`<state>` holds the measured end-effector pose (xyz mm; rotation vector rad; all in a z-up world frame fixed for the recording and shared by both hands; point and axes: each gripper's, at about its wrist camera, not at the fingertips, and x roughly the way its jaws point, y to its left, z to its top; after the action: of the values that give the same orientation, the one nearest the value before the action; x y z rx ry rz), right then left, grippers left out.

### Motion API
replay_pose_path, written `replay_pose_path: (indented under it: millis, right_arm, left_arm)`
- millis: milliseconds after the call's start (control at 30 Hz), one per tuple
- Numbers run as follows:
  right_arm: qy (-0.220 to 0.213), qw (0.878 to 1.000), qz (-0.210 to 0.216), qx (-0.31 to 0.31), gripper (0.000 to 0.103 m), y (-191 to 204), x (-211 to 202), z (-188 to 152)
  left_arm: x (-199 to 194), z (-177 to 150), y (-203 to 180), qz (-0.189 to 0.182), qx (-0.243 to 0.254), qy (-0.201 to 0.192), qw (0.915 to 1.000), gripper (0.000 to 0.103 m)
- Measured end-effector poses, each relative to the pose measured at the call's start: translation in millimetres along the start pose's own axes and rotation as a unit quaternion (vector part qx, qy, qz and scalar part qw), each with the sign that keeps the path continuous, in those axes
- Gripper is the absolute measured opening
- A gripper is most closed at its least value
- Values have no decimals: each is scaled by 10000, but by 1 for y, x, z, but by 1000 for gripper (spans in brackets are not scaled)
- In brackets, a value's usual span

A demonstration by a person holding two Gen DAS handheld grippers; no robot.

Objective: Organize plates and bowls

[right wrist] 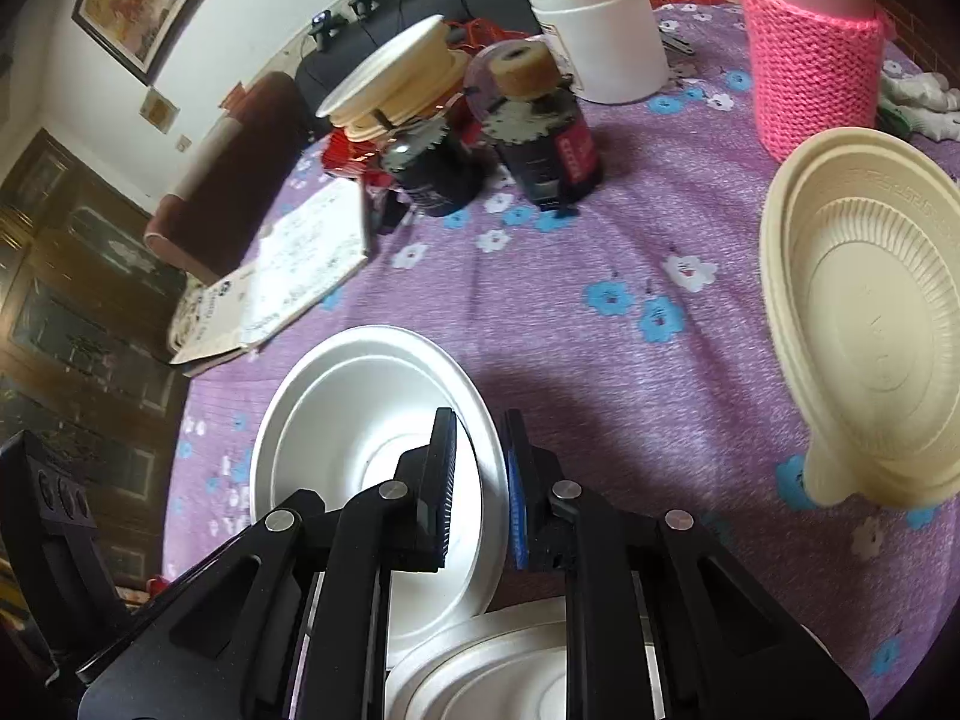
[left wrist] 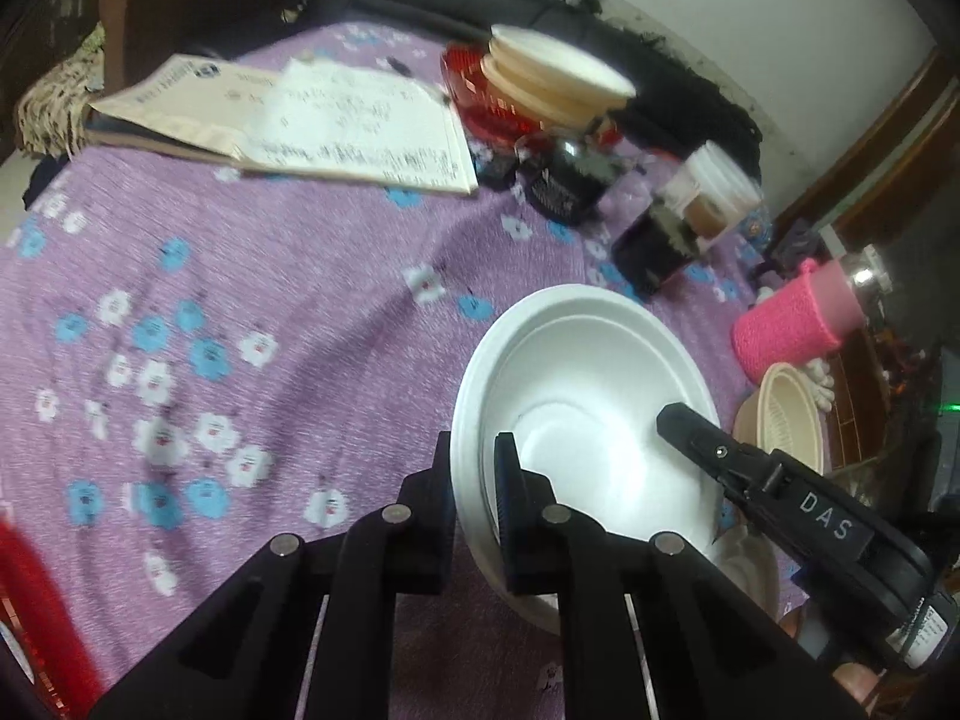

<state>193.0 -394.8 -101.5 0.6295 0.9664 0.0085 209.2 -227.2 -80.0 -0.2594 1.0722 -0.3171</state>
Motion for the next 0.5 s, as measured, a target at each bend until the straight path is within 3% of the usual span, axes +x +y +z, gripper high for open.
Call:
replay_pose_path:
  millis: [267, 500]
  right_arm:
    - [-384, 9987, 282, -182, 14, 39, -26, -17]
    - [-373, 9968, 633, -311, 14, 75, -40, -47]
  left_arm:
    - [-34, -2, 20, 110, -137, -309, 9994, 10]
    - [-82, -22, 48, 361, -224, -580, 9974, 10]
